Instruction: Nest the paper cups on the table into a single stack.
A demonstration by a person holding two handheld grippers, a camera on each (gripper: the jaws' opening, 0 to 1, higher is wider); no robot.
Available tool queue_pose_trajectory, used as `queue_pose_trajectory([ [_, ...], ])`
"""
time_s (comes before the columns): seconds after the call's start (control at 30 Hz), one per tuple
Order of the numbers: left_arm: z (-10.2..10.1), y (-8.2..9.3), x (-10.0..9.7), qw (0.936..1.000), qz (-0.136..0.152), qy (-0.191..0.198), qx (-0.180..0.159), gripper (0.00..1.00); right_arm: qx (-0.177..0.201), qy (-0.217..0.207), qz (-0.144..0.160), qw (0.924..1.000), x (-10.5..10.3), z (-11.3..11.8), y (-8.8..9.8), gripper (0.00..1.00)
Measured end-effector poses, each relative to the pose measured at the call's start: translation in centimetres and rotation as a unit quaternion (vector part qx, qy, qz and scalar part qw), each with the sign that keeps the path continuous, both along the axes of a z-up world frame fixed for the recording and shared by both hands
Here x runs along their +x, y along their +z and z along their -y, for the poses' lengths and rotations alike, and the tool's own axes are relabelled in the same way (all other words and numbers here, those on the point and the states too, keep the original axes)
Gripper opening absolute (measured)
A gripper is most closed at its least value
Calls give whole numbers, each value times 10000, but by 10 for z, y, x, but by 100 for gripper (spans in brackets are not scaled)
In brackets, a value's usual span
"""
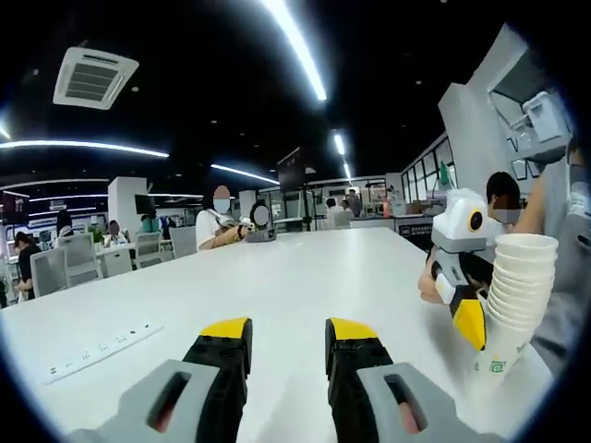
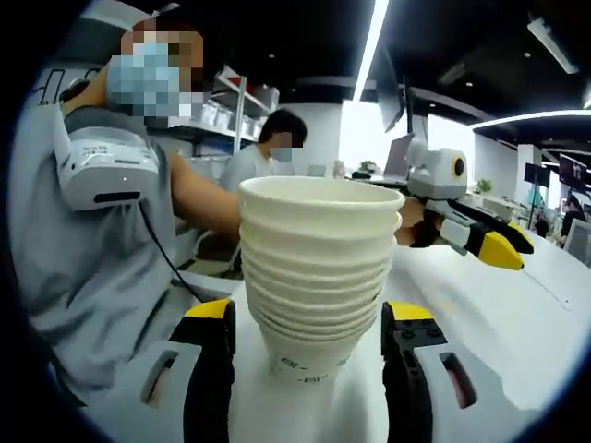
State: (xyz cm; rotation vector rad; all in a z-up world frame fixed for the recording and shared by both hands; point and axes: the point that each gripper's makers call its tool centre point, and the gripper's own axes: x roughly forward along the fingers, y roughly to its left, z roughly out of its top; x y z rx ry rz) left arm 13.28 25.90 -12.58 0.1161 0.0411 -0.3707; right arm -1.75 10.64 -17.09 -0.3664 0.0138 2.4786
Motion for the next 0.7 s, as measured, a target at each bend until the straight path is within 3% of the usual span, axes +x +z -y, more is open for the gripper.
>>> queue_pose_trajectory([
  [0.2,-3,0,0,10000,0,39,-7,33,13,-54,69,10000,-1,-5,-5,60],
  [0.4,-7,0,0,9999,1,102,30,33,31,-81,-45,10000,-2,-6,-8,54],
  [0.7,-12,-3,1,9998,-34,170,26,33,101,-125,-208,9997,0,-8,-6,53],
])
